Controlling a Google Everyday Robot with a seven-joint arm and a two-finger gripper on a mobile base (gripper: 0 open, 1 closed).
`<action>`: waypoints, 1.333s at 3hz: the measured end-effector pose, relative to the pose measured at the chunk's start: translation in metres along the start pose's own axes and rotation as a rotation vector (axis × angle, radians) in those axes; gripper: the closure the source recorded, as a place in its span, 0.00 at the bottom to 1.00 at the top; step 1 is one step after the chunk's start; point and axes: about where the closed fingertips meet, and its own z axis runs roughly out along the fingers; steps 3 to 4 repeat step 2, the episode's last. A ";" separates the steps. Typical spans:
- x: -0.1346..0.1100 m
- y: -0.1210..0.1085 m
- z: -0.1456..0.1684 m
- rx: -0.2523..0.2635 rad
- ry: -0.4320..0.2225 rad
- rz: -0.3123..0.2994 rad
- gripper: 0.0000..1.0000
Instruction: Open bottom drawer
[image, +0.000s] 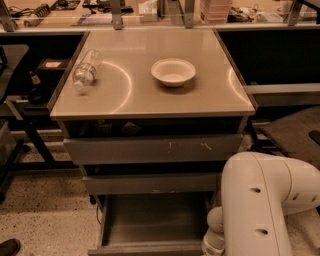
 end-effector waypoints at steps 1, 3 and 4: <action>0.043 0.022 0.002 -0.038 0.033 0.048 0.00; 0.045 0.023 0.002 -0.040 0.034 0.049 0.00; 0.045 0.023 0.002 -0.040 0.034 0.049 0.00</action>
Offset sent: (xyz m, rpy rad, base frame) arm -0.0698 -0.0404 0.0133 -0.0253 0.0852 -0.0611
